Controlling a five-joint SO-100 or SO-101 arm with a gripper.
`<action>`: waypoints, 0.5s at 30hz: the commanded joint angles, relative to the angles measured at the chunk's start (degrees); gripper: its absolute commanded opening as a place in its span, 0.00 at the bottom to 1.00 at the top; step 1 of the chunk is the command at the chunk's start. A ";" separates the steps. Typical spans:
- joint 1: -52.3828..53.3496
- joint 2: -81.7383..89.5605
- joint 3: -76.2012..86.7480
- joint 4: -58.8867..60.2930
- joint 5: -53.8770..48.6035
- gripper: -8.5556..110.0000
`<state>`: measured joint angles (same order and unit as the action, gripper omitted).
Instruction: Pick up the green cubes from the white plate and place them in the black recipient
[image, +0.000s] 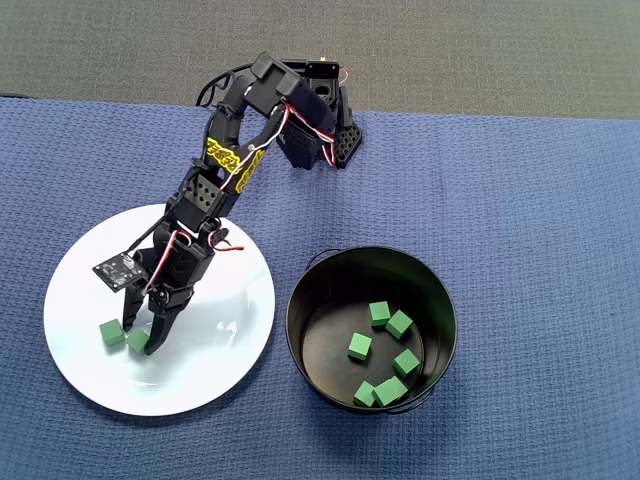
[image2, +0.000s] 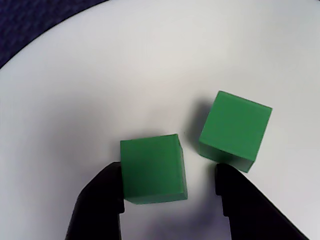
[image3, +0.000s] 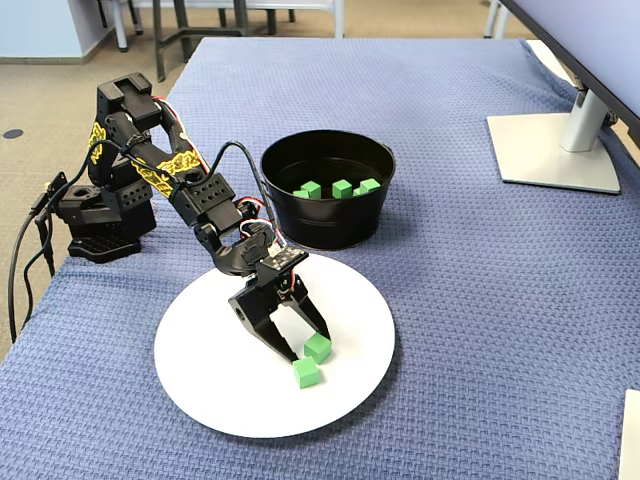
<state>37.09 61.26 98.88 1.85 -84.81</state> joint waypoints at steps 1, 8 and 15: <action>0.70 0.44 -3.87 -1.14 0.53 0.19; 0.88 0.18 -4.31 -1.32 1.05 0.15; 0.62 0.62 -3.60 -2.46 2.81 0.07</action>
<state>37.09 60.91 98.35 1.58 -83.50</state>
